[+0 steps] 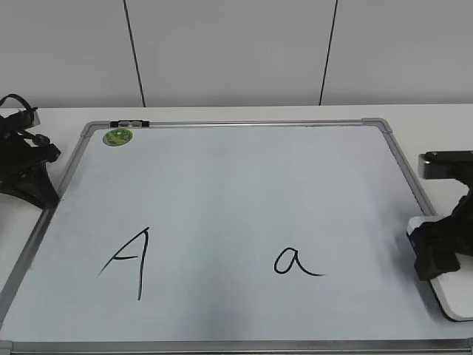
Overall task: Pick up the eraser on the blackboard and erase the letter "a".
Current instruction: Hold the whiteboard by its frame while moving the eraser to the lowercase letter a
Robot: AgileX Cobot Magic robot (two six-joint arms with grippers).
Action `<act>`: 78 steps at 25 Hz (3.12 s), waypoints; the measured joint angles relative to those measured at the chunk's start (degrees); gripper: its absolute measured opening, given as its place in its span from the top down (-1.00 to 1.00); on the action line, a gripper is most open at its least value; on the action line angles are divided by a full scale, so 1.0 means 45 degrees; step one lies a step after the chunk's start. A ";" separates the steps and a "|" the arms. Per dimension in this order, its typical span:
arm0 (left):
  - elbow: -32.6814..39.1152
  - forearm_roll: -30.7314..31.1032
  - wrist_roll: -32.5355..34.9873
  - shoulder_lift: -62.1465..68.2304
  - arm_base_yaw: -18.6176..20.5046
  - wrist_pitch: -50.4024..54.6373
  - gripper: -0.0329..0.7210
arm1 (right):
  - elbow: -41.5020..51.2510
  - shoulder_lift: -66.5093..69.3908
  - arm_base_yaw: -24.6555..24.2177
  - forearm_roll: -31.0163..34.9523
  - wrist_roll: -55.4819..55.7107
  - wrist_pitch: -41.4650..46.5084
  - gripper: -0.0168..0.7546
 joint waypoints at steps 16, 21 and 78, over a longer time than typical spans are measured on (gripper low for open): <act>0.0000 0.0000 0.0000 0.0000 0.0000 0.0000 0.78 | -0.4791 0.1141 0.2724 -0.0025 -0.0174 0.3460 -0.41; 0.0000 0.0000 0.0000 0.0000 0.0000 0.0000 0.78 | -0.5431 0.2516 0.3449 -0.0068 -0.0658 0.3579 -0.41; 0.0000 -0.0139 0.0000 0.0009 0.0000 -0.0046 0.79 | -0.7820 0.6131 0.6950 -0.0447 -0.1043 0.3211 -0.40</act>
